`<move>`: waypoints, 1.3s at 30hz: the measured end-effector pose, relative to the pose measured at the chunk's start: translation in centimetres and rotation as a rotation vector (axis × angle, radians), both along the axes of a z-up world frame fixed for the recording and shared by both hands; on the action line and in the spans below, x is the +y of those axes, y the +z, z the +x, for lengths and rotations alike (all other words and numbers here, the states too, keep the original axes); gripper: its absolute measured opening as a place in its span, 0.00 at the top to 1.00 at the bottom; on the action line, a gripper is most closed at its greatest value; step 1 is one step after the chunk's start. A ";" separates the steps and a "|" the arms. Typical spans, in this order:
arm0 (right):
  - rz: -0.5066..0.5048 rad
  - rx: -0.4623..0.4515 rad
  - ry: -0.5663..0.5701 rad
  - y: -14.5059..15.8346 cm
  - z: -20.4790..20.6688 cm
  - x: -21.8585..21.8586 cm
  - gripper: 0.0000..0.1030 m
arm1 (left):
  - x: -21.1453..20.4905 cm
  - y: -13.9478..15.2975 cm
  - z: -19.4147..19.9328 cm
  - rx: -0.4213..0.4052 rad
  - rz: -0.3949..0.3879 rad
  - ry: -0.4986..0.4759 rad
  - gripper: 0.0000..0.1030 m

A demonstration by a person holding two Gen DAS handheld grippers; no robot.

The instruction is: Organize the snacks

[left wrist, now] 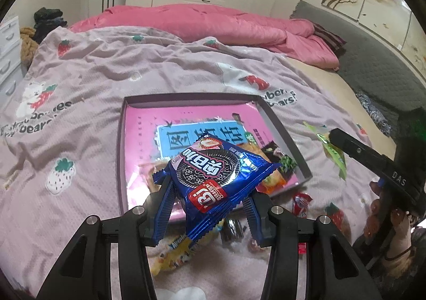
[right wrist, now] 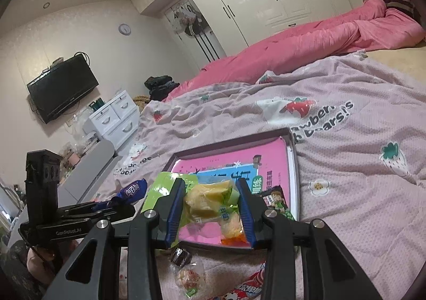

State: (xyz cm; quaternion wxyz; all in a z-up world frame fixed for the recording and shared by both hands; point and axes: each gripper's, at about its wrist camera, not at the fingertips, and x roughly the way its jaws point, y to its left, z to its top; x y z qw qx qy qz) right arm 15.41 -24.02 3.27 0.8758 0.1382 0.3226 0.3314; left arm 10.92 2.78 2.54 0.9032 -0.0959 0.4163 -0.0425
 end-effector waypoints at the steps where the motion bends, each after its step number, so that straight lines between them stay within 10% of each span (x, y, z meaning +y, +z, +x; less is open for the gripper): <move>1: 0.000 -0.002 0.000 0.1 0.1 0.0 0.62 | 0.1 0.0 0.2 0.000 -0.002 0.005 0.51; 39: -0.049 0.011 -0.100 -1.5 4.0 -0.5 0.62 | -0.3 -4.7 4.0 0.049 0.076 -0.007 0.51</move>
